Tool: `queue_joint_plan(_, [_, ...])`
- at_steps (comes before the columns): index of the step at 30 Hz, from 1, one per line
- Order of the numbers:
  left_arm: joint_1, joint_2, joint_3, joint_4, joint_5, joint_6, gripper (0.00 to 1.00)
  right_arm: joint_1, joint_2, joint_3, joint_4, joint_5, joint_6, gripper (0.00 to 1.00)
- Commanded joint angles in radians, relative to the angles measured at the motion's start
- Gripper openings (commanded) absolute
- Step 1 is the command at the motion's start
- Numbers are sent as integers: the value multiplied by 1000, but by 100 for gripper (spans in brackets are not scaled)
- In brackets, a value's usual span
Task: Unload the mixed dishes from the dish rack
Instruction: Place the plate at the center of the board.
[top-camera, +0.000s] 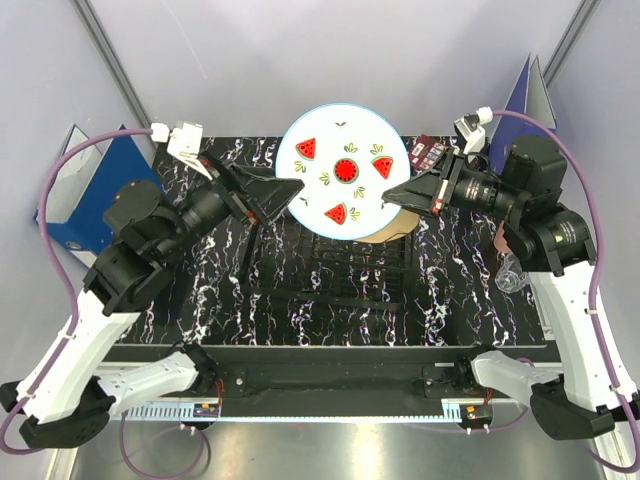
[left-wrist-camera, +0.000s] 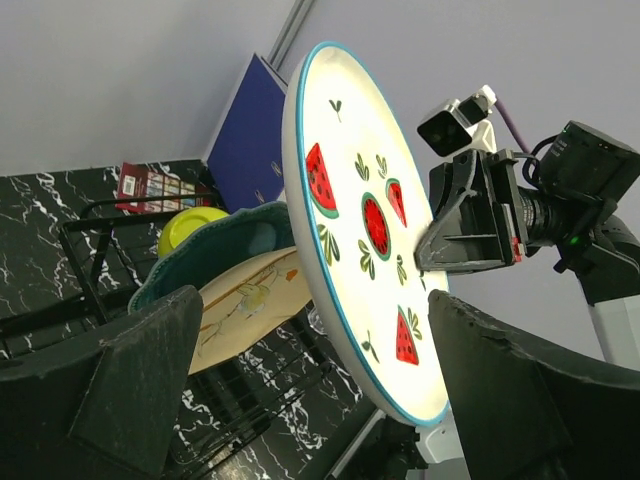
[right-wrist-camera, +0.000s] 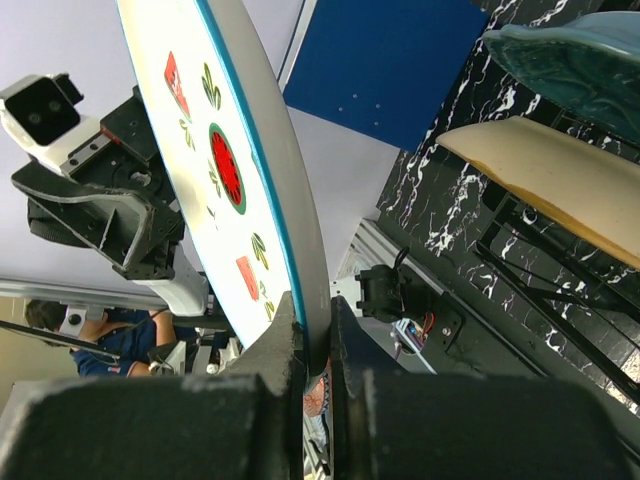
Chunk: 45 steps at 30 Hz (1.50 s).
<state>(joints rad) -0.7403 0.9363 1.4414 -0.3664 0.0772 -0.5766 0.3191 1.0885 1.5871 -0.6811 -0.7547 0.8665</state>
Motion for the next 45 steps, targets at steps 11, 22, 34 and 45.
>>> queue_joint_plan(11, [56, 68, 28, 142, 202, -65, 46, 57, 19, 8, 157, -69, -20, 0])
queue_joint_plan(22, [84, 29, -15, 146, 194, -78, 0, 58, 22, 34, 130, -48, -63, 0])
queue_joint_plan(34, [189, -19, -39, 155, 125, -135, 0, 58, 11, 93, 114, -14, -103, 92])
queue_joint_plan(45, [381, 48, 151, -55, -210, -104, 0, 57, -82, 97, 65, 138, -161, 100])
